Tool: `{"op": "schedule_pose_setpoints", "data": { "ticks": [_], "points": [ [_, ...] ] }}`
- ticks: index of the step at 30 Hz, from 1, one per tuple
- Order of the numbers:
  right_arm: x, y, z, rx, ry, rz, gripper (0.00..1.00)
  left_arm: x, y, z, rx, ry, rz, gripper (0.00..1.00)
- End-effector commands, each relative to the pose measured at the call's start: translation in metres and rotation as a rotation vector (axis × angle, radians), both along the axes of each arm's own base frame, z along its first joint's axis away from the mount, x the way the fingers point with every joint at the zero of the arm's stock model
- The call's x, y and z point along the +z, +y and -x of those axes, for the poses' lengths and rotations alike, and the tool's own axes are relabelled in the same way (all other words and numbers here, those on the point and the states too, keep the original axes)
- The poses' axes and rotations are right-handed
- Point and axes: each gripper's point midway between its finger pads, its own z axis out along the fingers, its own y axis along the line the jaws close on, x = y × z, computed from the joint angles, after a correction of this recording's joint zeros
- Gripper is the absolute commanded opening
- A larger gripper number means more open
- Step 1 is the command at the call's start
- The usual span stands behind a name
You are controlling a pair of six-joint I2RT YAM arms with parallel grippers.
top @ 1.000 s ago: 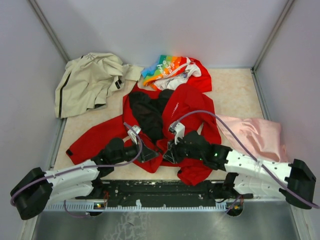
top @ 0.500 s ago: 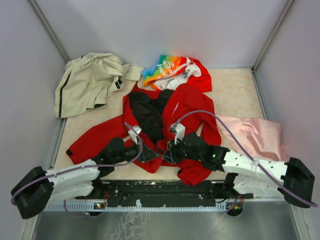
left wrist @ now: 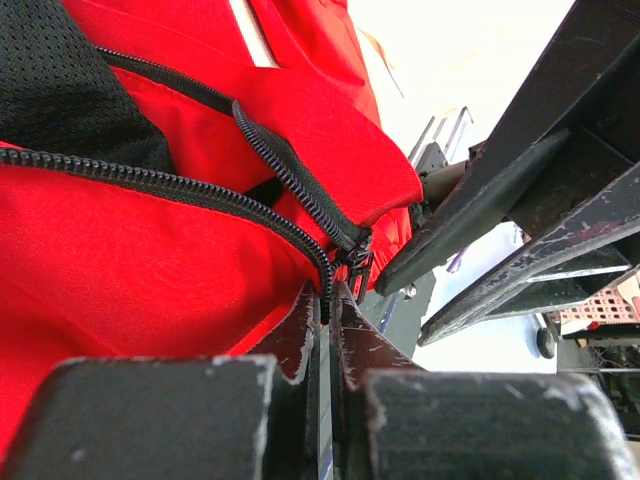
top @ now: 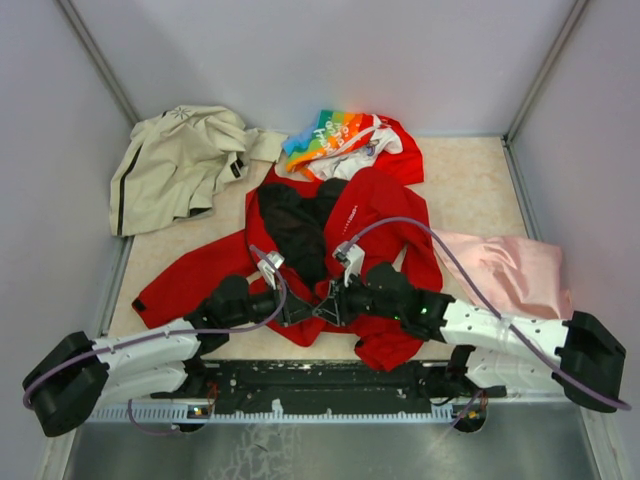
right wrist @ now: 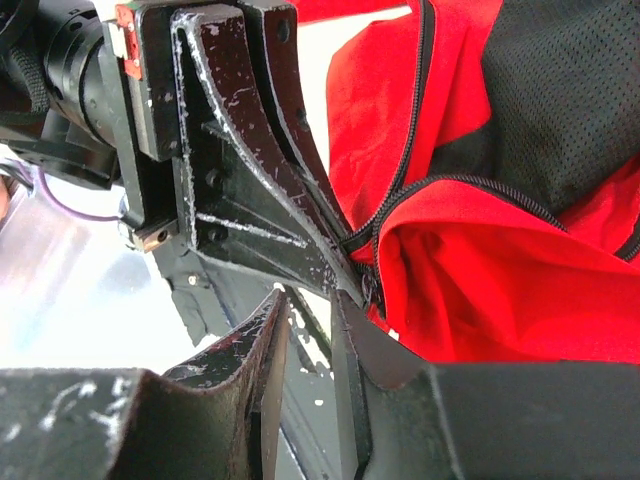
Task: Zip up the jacket
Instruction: Zip the zipper on the jacket.
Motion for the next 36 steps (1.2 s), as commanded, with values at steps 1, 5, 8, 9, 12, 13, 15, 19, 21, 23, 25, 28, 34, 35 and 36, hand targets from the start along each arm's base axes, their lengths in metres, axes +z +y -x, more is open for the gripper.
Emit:
{"op": "schedule_pose_setpoints", "data": {
  "ticks": [1, 5, 8, 9, 12, 13, 15, 19, 21, 23, 25, 28, 34, 35, 36],
  "points": [
    [0.031, 0.022, -0.008, 0.012, -0.056, -0.092, 0.25, 0.017, -0.005, -0.001, -0.019, -0.031, 0.049, 0.0],
    [0.028, 0.016, -0.01, 0.008, -0.081, -0.044, 0.24, 0.016, -0.005, -0.001, -0.014, -0.028, 0.046, 0.0],
    [0.029, 0.0, -0.012, -0.014, -0.127, -0.014, 0.24, 0.016, -0.004, 0.0, -0.015, -0.028, 0.049, 0.0],
    [0.03, -0.005, -0.011, -0.018, -0.146, -0.007, 0.24, 0.016, -0.004, 0.0, -0.015, -0.026, 0.049, 0.0],
    [0.032, -0.019, -0.009, -0.018, -0.191, 0.007, 0.24, 0.016, -0.005, 0.0, -0.016, -0.026, 0.054, 0.0],
    [0.031, -0.024, -0.009, -0.018, -0.204, 0.017, 0.24, 0.017, -0.005, 0.0, -0.017, -0.027, 0.056, 0.0],
    [0.022, -0.031, -0.009, -0.019, -0.21, 0.062, 0.23, 0.017, -0.005, 0.001, -0.021, -0.024, 0.057, 0.0],
    [0.006, -0.033, -0.012, -0.007, -0.194, 0.088, 0.2, 0.017, -0.006, 0.002, -0.028, -0.018, 0.063, 0.0],
    [0.002, -0.031, -0.013, -0.002, -0.186, 0.063, 0.2, 0.018, -0.006, 0.003, -0.032, -0.016, 0.065, 0.0],
    [0.001, -0.028, -0.015, 0.006, -0.187, 0.04, 0.2, 0.017, -0.006, 0.003, -0.032, -0.016, 0.065, 0.0],
    [0.001, -0.025, -0.017, 0.011, -0.192, 0.02, 0.21, 0.017, -0.006, 0.003, -0.034, -0.017, 0.064, 0.0],
    [-0.002, -0.023, -0.018, 0.019, -0.198, 0.005, 0.22, 0.017, -0.006, 0.003, -0.034, -0.017, 0.065, 0.0],
    [0.001, -0.018, -0.017, 0.04, -0.212, -0.033, 0.25, 0.018, -0.007, 0.002, -0.034, -0.018, 0.067, 0.0],
    [0.001, -0.017, -0.017, 0.041, -0.214, -0.037, 0.26, 0.018, -0.007, 0.003, -0.036, -0.019, 0.067, 0.0],
    [0.001, -0.018, -0.017, 0.04, -0.215, -0.039, 0.26, 0.018, -0.007, 0.003, -0.036, -0.018, 0.067, 0.0]
  ]
}}
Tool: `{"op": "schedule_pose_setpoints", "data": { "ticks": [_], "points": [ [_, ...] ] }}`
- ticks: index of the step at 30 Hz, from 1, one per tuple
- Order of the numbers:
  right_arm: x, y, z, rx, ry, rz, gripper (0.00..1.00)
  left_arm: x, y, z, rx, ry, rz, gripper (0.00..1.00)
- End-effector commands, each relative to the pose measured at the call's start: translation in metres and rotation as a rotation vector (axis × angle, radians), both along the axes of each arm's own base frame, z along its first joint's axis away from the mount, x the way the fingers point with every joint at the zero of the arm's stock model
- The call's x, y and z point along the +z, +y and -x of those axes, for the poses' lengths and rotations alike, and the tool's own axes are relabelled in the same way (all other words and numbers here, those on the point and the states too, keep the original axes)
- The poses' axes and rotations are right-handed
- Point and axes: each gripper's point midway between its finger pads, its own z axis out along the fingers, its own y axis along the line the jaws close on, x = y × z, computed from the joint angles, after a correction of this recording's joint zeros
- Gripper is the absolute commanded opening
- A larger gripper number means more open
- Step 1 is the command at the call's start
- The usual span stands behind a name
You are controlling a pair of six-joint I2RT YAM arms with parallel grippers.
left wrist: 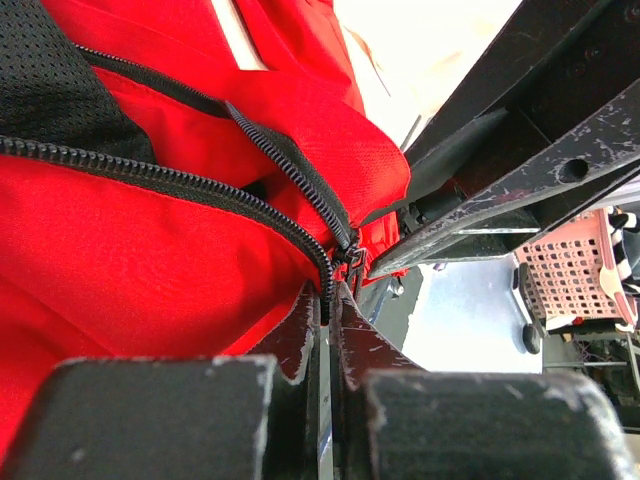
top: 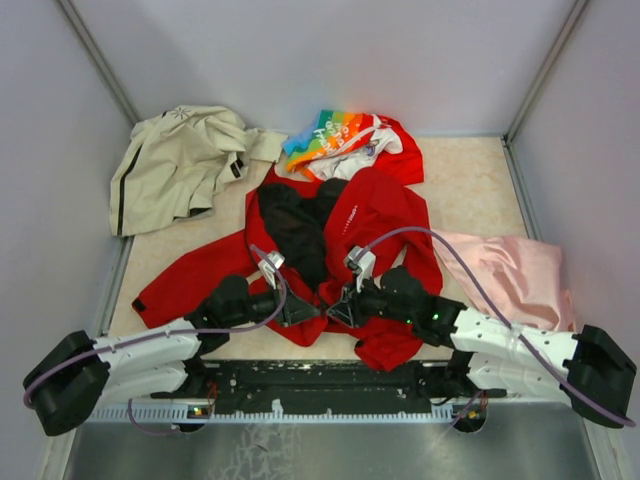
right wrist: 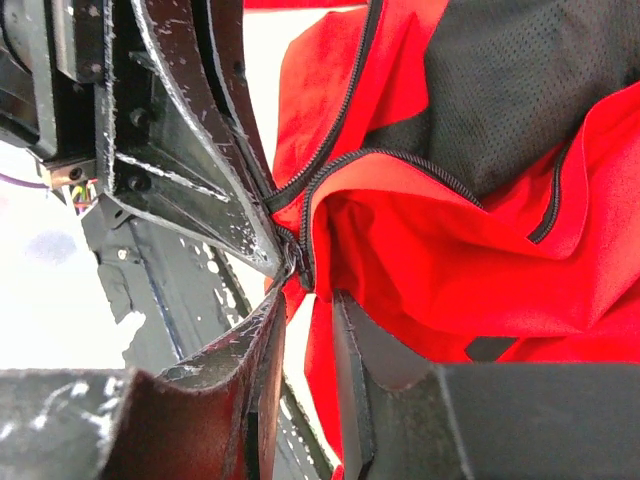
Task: Zip up the jacket
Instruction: Zip the zipper on the jacket.
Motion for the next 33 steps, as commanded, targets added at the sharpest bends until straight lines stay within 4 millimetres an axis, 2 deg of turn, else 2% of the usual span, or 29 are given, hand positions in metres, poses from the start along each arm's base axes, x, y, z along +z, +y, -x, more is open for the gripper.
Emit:
{"op": "schedule_pose_setpoints", "data": {
  "ticks": [1, 12, 16, 20, 26, 33],
  "points": [
    [0.022, 0.01, -0.005, 0.025, -0.065, -0.091, 0.27, 0.014, -0.005, 0.0, -0.024, -0.031, 0.044, 0.0],
    [0.021, 0.017, -0.002, 0.062, -0.068, -0.122, 0.19, 0.018, -0.007, 0.004, -0.045, -0.031, 0.063, 0.0],
    [0.025, 0.017, 0.001, 0.07, -0.06, -0.137, 0.21, 0.015, -0.006, 0.003, -0.038, -0.028, 0.058, 0.0],
    [0.025, 0.006, 0.003, 0.062, -0.063, -0.087, 0.27, 0.014, -0.005, 0.003, -0.031, -0.029, 0.055, 0.0],
    [0.034, -0.018, 0.003, 0.057, -0.169, 0.014, 0.34, 0.014, -0.005, 0.003, -0.032, -0.029, 0.055, 0.0],
    [0.048, -0.012, 0.024, 0.21, -0.449, 0.12, 0.37, 0.013, -0.005, 0.003, -0.036, -0.021, 0.05, 0.0]
  ]
}}
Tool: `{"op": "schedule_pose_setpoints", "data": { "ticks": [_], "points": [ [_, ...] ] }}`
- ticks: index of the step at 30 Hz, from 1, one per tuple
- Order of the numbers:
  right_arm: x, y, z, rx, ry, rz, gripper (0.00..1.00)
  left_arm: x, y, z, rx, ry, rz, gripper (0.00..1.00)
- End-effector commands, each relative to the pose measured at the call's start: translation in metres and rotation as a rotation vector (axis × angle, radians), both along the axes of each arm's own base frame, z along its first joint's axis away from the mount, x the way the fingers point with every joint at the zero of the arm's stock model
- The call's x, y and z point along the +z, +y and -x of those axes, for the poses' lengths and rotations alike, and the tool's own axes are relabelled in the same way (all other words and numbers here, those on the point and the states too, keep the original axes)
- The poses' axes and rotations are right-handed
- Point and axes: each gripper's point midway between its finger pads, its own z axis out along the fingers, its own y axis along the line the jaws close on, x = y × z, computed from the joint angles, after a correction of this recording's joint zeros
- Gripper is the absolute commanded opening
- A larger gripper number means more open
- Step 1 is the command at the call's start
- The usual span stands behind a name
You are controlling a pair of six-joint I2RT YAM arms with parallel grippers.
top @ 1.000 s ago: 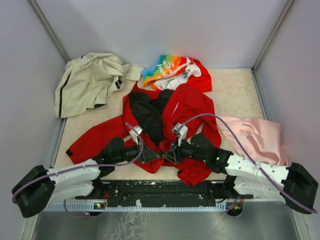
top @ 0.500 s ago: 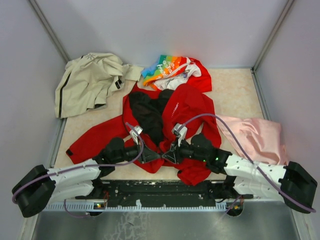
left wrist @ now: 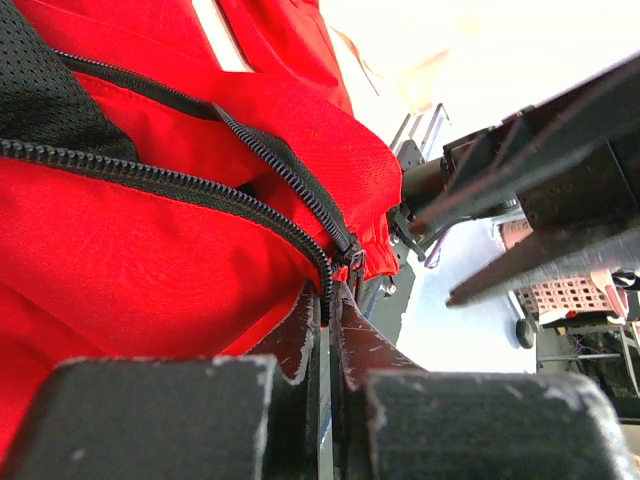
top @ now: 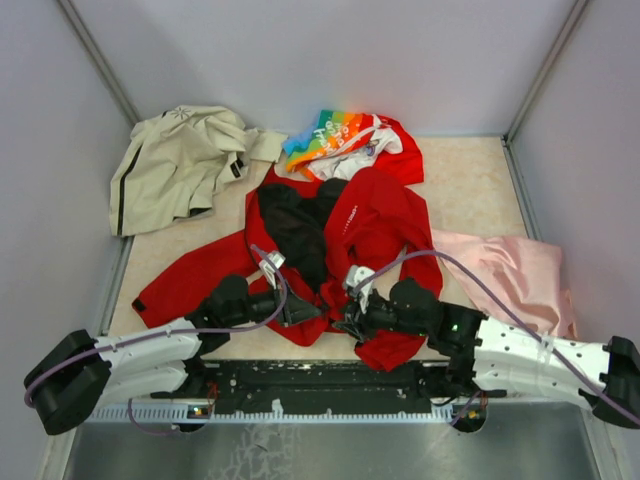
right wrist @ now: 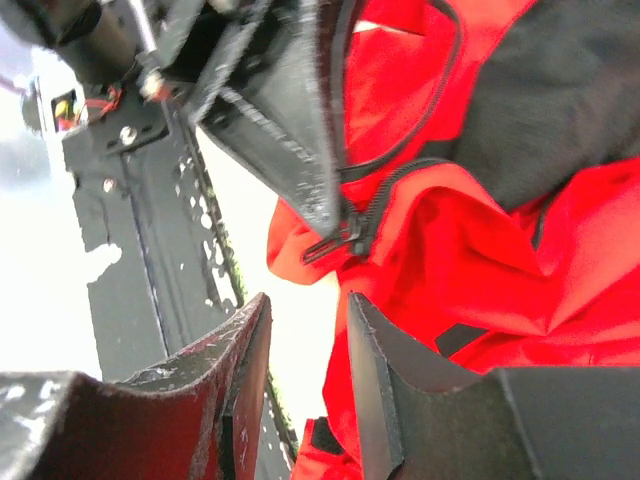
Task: Zip up the jacket
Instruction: Zip the zipper on the jacket.
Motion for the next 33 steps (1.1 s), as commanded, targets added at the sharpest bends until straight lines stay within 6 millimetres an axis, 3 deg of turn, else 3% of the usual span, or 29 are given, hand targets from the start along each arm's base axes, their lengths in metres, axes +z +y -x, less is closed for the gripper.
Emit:
{"op": "schedule_pose_setpoints", "data": {
  "ticks": [1, 5, 10, 15, 23, 33],
  "points": [
    [0.023, 0.004, 0.003, 0.093, -0.252, 0.065, 0.37, 0.01, -0.003, 0.001, -0.018, -0.013, 0.033, 0.0],
    [0.022, 0.012, 0.012, 0.188, -0.447, 0.134, 0.36, 0.01, -0.004, 0.002, -0.025, -0.01, 0.034, 0.0],
    [0.021, 0.026, 0.01, 0.217, -0.679, 0.215, 0.27, 0.011, -0.003, 0.003, -0.028, -0.013, 0.038, 0.0],
    [0.02, 0.037, 0.006, 0.225, -0.741, 0.232, 0.25, 0.013, -0.002, 0.004, -0.029, -0.018, 0.045, 0.0],
    [0.009, 0.04, 0.005, 0.233, -0.754, 0.27, 0.36, 0.014, -0.002, 0.005, -0.028, -0.023, 0.048, 0.0],
    [0.003, 0.041, -0.005, 0.189, -0.798, 0.296, 0.38, 0.016, -0.003, 0.005, -0.033, -0.027, 0.05, 0.0]
  ]
}}
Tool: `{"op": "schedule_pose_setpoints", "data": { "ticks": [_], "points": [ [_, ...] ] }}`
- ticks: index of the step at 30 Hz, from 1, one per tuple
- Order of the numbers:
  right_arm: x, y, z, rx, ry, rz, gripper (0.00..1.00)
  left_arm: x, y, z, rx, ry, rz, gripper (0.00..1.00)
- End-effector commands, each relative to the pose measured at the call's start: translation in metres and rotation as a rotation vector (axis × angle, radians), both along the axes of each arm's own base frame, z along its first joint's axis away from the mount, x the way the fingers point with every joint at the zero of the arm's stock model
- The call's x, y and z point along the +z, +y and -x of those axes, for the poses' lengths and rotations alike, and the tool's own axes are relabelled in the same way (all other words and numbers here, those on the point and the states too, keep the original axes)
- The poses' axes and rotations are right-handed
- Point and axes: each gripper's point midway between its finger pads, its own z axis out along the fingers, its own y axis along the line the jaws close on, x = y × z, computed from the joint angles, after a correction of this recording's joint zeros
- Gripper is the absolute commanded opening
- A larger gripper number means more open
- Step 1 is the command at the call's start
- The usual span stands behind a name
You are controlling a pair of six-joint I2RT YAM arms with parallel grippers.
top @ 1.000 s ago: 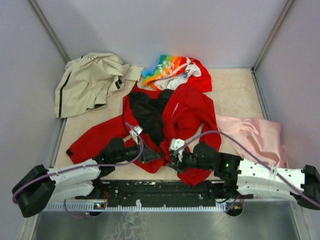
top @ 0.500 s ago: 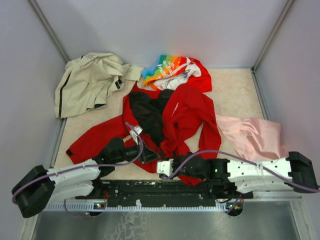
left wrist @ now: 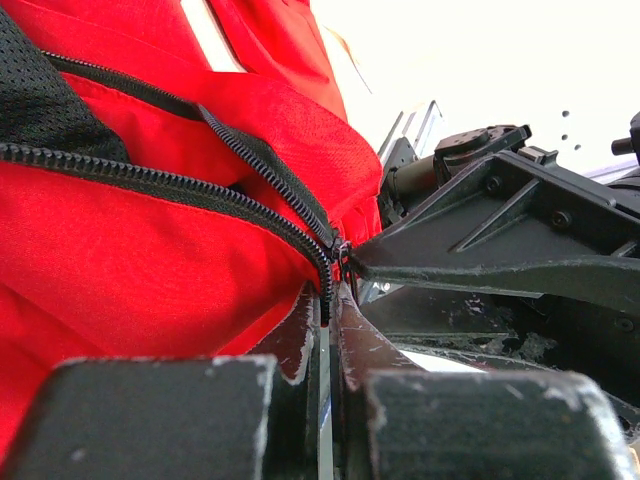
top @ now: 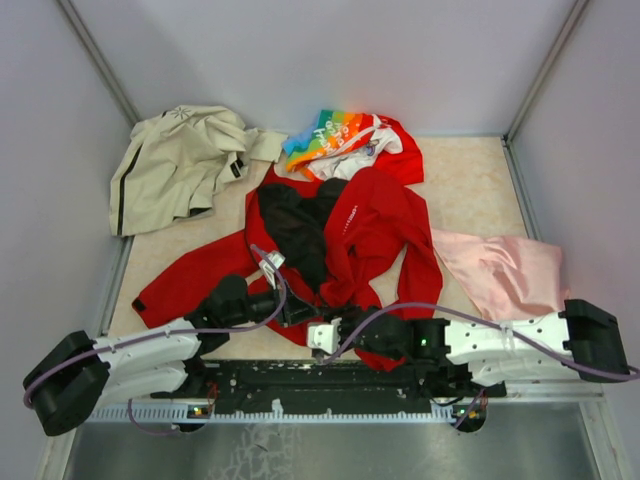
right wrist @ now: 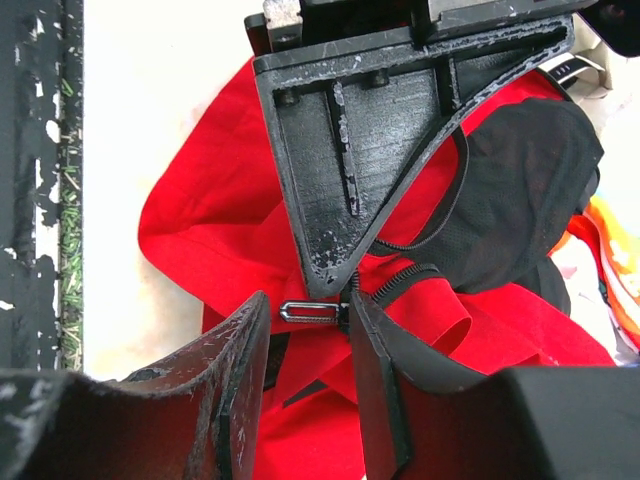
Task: Zip up the jacket
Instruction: Zip the zipper on the jacket.
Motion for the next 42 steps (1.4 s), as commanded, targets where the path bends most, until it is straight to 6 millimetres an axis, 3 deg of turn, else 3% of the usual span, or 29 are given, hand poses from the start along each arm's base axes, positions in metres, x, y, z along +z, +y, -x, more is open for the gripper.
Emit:
{"op": "schedule_pose_setpoints", "data": {
  "ticks": [1, 15, 25, 37, 42],
  "points": [
    [0.019, 0.008, -0.006, -0.022, -0.062, -0.073, 0.38, 0.013, -0.002, 0.002, -0.02, -0.026, 0.04, 0.0],
    [-0.007, -0.001, -0.005, -0.031, -0.06, 0.076, 0.41, 0.013, -0.002, 0.002, -0.018, -0.025, 0.041, 0.0],
    [0.004, -0.001, -0.015, -0.091, -0.112, 0.032, 0.35, 0.011, -0.001, 0.003, -0.017, -0.025, 0.036, 0.0],
    [0.018, -0.017, -0.008, -0.078, -0.083, -0.004, 0.35, 0.005, 0.001, 0.001, -0.008, -0.03, 0.009, 0.0],
    [0.012, -0.018, -0.008, -0.078, -0.092, -0.018, 0.36, 0.006, 0.001, 0.002, -0.015, -0.029, 0.013, 0.0]
  ]
}}
